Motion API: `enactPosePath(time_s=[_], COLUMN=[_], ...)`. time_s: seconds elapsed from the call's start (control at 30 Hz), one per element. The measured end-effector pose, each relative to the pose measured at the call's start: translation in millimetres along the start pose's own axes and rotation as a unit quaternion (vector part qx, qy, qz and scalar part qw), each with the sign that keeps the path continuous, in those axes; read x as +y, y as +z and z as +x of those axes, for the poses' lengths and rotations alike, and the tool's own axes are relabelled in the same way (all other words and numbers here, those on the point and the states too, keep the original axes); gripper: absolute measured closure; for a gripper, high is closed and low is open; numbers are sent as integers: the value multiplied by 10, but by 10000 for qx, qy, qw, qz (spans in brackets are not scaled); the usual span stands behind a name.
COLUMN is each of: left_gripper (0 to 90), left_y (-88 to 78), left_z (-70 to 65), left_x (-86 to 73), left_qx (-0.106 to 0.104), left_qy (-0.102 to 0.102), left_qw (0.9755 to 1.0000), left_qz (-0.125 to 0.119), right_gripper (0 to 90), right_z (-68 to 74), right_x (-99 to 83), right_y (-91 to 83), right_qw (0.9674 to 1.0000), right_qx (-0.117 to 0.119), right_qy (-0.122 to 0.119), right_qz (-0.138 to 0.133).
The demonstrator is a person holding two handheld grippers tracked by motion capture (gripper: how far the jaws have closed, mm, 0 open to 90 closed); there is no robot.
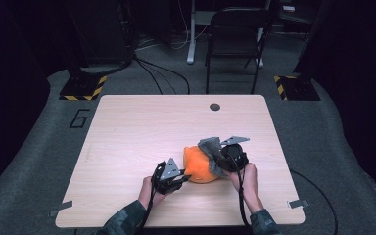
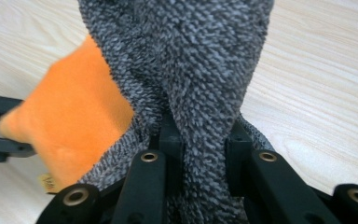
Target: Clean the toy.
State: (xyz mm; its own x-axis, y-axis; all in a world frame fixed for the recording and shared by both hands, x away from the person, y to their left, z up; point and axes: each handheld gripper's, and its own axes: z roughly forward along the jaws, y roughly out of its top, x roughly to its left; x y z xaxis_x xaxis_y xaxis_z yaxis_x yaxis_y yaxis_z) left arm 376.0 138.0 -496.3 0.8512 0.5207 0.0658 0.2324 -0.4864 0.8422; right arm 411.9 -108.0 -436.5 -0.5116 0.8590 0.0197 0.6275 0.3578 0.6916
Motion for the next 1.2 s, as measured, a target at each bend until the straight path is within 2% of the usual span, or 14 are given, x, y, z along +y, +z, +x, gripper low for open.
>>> enactPosePath(time_s=[0.1,0.17,0.2,0.23,0.27,0.4,0.53,0.57,0.67,0.73,0.77,0.93,1.1,1.2], left_gripper=[603,469,409,361,279,153,143,140,126,122,122,139,162,235], left_y=[8,14,18,26,32,75,119,131,190,227,244,298,334,335], left_z=[18,26,23,16,21,60,79,79,74,76,74,66,74,81], left_x=[-4,-8,-13,-20,-30,-84,-110,-109,-113,-116,-124,-133,-142,-151], left_qx=[-5,21,42,190,222,173,251,295,352,362,412,468,525,533], left_qy=[13,83,172,304,452,705,1008,1119,1258,1409,1367,1525,1601,1590], left_qw=[10000,10000,9998,9994,9987,9974,9946,9933,9914,9893,9897,9871,9856,9858], left_qz=[-42,-22,-42,-31,-38,-23,-56,-22,22,92,97,138,126,59], right_gripper=[760,761,761,761,761,761,761,761,761,761,761,761,761,761], right_z=[-11,-16,-18,-22,-28,-51,-63,-63,-64,-70,-74,-83,-84,-87], right_x=[-5,-11,-10,-6,-5,-3,0,1,4,4,4,4,2,-1], right_y=[42,60,64,67,72,88,100,100,106,108,110,116,124,131], right_qw=[10000,10000,10000,10000,10000,10000,10000,10000,10000,9999,9999,9999,9999,9999], right_qx=[-31,-34,-31,-33,-26,19,15,19,28,57,67,98,80,77], right_qy=[-36,-20,-27,-33,-27,32,40,40,66,79,72,103,103,101], right_qz=[-7,-5,21,16,11,39,30,41,43,48,44,62,61,50])
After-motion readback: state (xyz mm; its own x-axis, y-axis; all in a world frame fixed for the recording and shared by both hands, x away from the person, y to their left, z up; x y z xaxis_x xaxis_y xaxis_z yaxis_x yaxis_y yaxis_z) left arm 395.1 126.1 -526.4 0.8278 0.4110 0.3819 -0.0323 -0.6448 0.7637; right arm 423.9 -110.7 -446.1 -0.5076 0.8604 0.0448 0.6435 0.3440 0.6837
